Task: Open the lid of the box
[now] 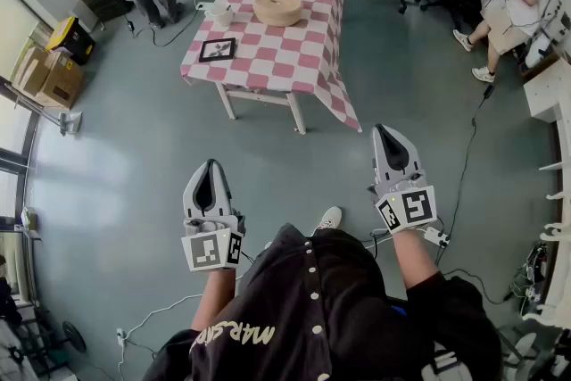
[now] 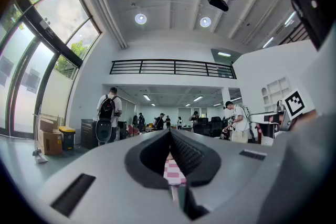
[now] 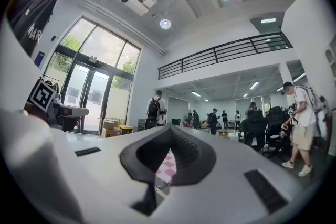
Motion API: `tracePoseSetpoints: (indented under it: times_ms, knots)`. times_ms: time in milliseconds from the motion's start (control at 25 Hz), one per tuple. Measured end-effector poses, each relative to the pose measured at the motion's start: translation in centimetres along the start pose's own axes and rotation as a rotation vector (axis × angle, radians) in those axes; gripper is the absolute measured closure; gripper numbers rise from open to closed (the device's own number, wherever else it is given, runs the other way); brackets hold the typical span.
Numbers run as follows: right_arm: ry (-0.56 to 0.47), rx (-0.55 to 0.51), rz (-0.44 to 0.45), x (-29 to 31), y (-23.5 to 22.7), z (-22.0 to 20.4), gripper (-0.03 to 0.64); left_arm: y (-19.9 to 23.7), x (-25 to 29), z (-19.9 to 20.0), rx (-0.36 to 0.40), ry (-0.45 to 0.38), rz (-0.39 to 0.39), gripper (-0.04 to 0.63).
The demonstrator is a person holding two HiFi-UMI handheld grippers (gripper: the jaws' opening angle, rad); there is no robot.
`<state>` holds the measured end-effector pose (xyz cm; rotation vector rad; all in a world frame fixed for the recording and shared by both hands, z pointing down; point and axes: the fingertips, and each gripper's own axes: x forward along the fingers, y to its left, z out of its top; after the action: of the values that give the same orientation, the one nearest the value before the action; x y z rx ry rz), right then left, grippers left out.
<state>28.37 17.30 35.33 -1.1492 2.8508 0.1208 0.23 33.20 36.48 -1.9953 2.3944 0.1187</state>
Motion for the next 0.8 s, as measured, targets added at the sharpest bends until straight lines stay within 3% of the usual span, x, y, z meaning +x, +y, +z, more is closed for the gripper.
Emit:
tracePoseSetpoints:
  times_ms: [440, 680, 800]
  knots:
    - [0.004, 0.000, 0.010, 0.07, 0.11, -0.04, 0.617, -0.35, -0.05, 0.02, 0.002, -0.001, -0.006, 0.588]
    - [-0.042, 0.079, 0.060, 0.00, 0.75, 0.12, 0.615, -0.61, 0.09, -0.49, -0.003, 0.011, -0.010, 0.588]
    - [-0.043, 0.067, 0.063, -0.11, 0.85, 0.05, 0.615, -0.87, 0.31, -0.60, -0.003, 0.013, -0.015, 0.588]
